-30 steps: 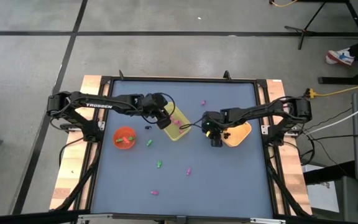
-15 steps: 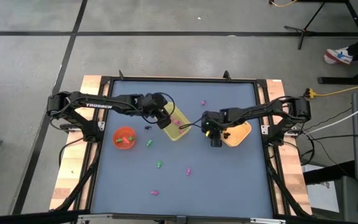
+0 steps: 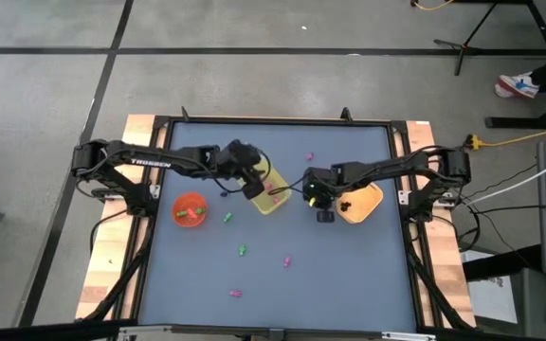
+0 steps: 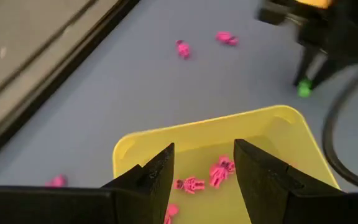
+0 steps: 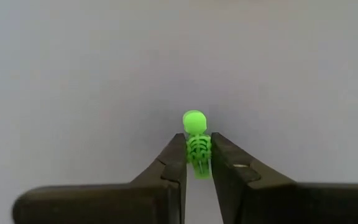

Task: Sort Halloween decoration
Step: Put the green skeleton toy into the orange bin

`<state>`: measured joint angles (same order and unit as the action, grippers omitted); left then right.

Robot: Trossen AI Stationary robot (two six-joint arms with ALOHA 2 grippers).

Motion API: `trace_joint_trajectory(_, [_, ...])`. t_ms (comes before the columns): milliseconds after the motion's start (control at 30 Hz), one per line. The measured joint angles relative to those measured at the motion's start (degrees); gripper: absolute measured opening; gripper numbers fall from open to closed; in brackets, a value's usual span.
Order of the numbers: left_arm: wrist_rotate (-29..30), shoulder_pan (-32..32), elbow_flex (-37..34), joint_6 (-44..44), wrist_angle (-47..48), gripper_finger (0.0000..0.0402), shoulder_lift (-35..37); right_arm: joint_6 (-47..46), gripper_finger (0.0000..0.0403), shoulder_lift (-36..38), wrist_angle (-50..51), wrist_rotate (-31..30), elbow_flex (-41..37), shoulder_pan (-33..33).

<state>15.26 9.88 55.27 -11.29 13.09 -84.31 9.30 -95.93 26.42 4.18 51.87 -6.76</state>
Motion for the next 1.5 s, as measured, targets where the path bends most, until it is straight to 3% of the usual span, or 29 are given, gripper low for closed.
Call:
trace_joint_trajectory(300, [-0.14,-6.09,0.0,17.53,-0.8,0.015,0.0,0.39,0.0056,0.1,5.24,2.91,7.41,0.0])
trace_joint_trajectory(533, [-0.12,-11.25,0.0,21.25,-0.84,0.015,0.0,0.39,0.0057,0.23,6.57,3.46,14.16,0.0])
trace_joint_trajectory(767, [0.78,-14.52,0.0,27.09,-3.15,0.015,0.0,-0.91,0.0056,0.3,2.09,9.2,19.11,0.0])
trace_joint_trajectory(967, [3.44,-15.96,0.02,31.2,-9.47,0.015,0.0,-4.26,0.0056,0.32,-3.86,16.14,19.79,0.0])
trace_joint_trajectory(1233, [1.97,-16.03,0.04,33.6,-10.2,0.015,0.0,-6.7,0.0056,0.32,-7.09,22.18,19.78,0.0])
trace_joint_trajectory(1500, [1.63,-16.03,0.04,34.43,-10.17,0.015,0.0,-12.81,0.0056,0.36,-7.16,22.69,19.77,0.0])
